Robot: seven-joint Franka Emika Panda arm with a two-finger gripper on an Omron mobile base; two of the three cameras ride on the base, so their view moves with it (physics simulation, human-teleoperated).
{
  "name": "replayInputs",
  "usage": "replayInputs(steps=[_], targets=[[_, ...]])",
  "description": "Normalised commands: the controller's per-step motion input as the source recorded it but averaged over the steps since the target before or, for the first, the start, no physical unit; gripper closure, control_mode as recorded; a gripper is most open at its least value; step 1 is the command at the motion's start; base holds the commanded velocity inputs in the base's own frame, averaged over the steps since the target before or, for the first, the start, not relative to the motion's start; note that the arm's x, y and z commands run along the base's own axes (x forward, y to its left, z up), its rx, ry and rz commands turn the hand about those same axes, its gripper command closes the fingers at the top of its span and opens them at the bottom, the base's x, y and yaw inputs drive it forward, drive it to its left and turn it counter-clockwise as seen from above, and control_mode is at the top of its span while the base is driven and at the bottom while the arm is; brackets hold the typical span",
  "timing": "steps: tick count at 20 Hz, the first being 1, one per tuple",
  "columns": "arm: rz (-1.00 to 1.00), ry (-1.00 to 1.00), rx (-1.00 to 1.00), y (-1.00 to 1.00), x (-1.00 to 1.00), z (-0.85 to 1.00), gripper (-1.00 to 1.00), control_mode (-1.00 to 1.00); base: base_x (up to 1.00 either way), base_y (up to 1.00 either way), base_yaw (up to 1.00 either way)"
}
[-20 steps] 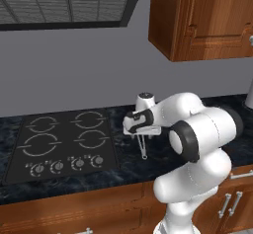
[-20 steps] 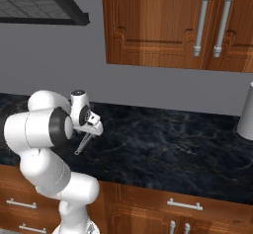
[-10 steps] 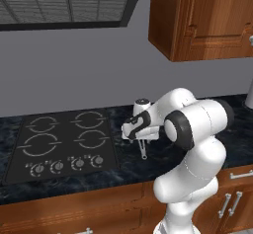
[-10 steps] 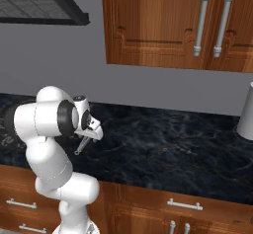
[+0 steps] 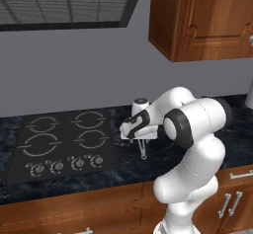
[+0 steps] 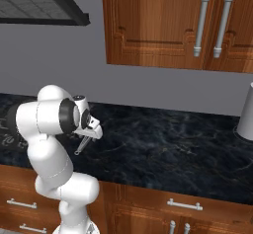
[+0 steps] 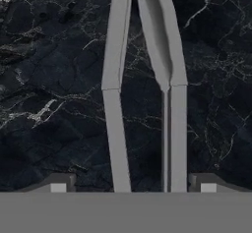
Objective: Pick up the tongs from the counter and place them near the plate next to the oven.
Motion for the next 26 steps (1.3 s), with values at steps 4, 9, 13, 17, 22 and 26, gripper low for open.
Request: replayInputs(steps=[4, 9, 13, 17, 22, 26], targets=[[-0.03, 0.0, 0.0, 0.0, 0.0, -0.51, 1.0, -1.0, 0.0, 0.0, 0.0], [-0.05, 0.0, 0.0, 0.0, 0.0, -0.47, 1.0, -1.0, 0.0, 0.0, 0.0], [-0.1, 0.0, 0.0, 0.0, 0.0, -0.34, 1.0, -1.0, 0.0, 0.0, 0.0], [-0.12, 0.05, 0.0, 0.0, 0.0, -0.16, 1.0, -1.0, 0.0, 0.0, 0.0], [-0.17, 0.15, 0.0, -0.26, -0.06, 0.07, 1.0, -1.0, 0.0, 0.0, 0.0], [-0.11, 0.2, 0.04, -0.77, -0.49, 0.53, 1.0, -1.0, 0.0, 0.0, 0.0]])
